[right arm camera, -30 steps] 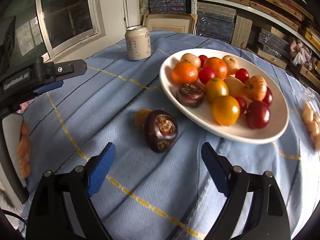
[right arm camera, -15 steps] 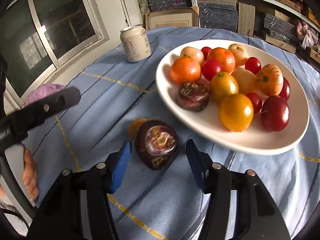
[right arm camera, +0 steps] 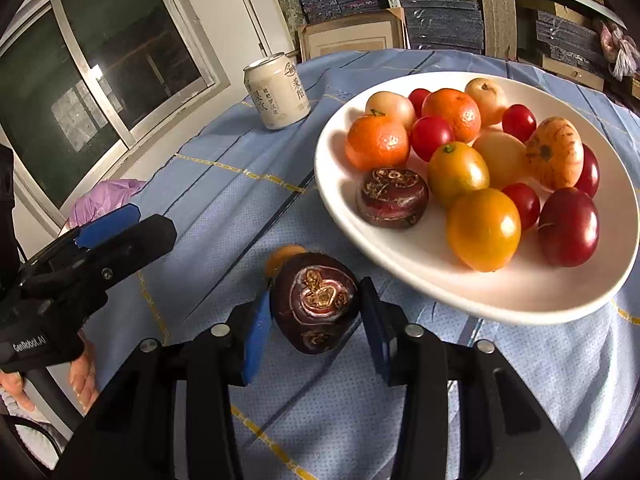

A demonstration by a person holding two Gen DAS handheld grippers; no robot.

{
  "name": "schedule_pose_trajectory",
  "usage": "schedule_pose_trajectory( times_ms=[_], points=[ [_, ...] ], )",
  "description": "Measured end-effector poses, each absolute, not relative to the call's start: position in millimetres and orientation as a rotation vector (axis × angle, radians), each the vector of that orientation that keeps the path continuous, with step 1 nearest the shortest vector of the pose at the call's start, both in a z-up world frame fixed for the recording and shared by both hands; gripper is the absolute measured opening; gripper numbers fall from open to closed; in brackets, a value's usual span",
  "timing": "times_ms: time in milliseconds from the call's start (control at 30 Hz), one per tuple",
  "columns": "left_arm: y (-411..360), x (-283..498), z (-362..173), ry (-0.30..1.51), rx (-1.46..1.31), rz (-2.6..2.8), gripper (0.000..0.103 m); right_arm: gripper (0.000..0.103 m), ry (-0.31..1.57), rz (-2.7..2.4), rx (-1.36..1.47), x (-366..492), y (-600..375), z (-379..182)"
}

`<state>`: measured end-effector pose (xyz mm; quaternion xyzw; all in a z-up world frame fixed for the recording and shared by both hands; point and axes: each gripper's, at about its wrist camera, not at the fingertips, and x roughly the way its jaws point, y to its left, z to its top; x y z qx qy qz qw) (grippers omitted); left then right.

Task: Organize fruits
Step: 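Close right gripper on the dark purple-brown fruit and lift it, then close left gripper on the small brown round fruit while right gripper holds the dark fruit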

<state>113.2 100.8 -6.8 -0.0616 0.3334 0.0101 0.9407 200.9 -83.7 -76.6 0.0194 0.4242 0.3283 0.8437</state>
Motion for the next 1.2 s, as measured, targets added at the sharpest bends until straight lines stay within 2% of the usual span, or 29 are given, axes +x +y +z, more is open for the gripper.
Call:
schedule_pose_trajectory(
  times_ms=[400, 767, 1033, 1200],
  points=[
    [90.1, 111.4, -8.9, 0.670, -0.082, 0.015, 0.094, 0.042, 0.859, 0.707, 0.072, 160.8, -112.2, -56.7],
    [71.3, 111.7, -21.6, 0.679, 0.011, 0.008, 0.094, 0.042, 0.791, 0.582, 0.198, 107.4, -212.6, -58.4],
    [64.8, 114.2, -29.9, 0.714, 0.001, -0.055, 0.094, 0.042, 0.733, 0.574, 0.206, 98.5, -226.7, -46.7],
    [39.5, 111.9, -27.2, 0.676, 0.077, -0.107, 0.094, 0.042, 0.738, 0.588, 0.239, 101.1, -229.2, -45.2]
  ],
)
